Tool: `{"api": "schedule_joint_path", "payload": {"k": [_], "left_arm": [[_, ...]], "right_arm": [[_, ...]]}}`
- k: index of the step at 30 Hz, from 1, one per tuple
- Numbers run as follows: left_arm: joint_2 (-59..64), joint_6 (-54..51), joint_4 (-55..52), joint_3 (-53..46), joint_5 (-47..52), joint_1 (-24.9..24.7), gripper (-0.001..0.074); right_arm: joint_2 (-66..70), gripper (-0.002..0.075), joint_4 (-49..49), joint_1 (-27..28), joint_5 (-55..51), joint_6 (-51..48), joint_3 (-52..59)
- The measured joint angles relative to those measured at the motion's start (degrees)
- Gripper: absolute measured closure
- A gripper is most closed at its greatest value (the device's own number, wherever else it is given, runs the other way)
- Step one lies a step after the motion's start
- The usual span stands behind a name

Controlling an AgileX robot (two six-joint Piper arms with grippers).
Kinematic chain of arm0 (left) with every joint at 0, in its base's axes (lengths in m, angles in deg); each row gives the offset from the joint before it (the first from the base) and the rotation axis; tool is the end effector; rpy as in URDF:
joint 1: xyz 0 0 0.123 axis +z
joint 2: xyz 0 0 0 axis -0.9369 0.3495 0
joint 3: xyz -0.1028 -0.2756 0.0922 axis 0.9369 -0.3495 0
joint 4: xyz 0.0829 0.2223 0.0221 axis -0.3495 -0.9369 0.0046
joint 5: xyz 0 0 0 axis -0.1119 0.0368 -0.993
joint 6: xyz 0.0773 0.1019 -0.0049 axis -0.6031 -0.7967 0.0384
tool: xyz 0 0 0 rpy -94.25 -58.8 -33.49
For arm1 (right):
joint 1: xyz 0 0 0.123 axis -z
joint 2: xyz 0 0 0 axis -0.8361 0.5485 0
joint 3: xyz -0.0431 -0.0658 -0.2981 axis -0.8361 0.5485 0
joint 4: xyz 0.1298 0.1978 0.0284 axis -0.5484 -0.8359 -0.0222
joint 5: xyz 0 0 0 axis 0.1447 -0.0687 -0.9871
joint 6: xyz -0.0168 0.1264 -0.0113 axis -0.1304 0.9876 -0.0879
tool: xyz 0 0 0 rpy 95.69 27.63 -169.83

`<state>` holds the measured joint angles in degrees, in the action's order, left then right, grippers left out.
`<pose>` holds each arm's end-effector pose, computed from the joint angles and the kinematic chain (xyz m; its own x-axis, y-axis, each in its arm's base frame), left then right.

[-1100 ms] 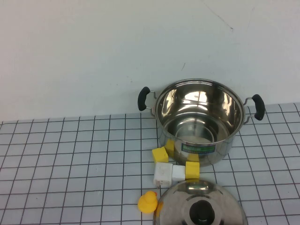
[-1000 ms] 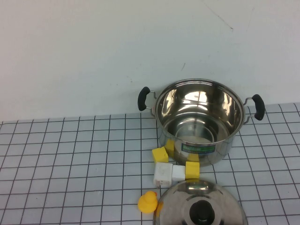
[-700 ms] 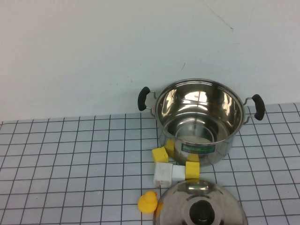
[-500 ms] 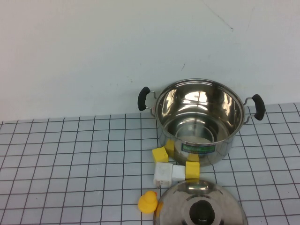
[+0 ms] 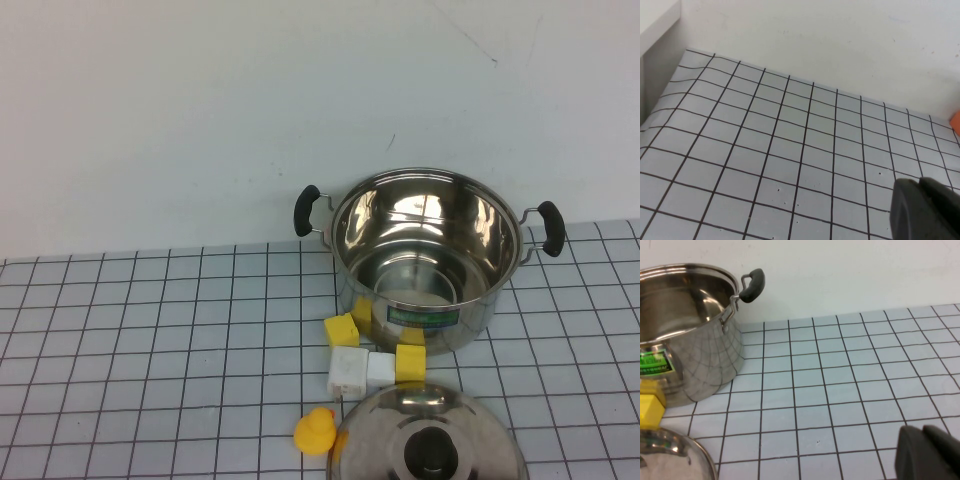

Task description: Cover the pot

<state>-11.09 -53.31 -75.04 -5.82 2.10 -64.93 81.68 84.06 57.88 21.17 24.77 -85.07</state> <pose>0.0523 -0.0017 0.1703 -0.2100 -0.3552 -0.9109 -0.1132 0.9343 -0.3382 0.0515 -0.0036 0.1660 -0.2637 0.0359 -0.9639 0.0465 0.9986 0.0245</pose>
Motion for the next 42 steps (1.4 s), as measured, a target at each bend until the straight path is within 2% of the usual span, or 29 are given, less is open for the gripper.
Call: {"api": "schedule_joint_path", "payload": {"k": [38,40,42], "left_arm": [[0.0,-0.23,0.0,0.0,0.0,0.0,0.0738],[0.0,-0.23,0.0,0.0,0.0,0.0,0.0738],[0.0,-0.23,0.0,0.0,0.0,0.0,0.0738]], "right_arm": [[0.0,0.0728,1.58,0.0,0.1,0.17,0.0],[0.0,0.0728,-0.33,0.0,1.41,2.28,0.11],[0.0,0.0728,-7.93,0.0,3.98,7.77,0.39]]}}
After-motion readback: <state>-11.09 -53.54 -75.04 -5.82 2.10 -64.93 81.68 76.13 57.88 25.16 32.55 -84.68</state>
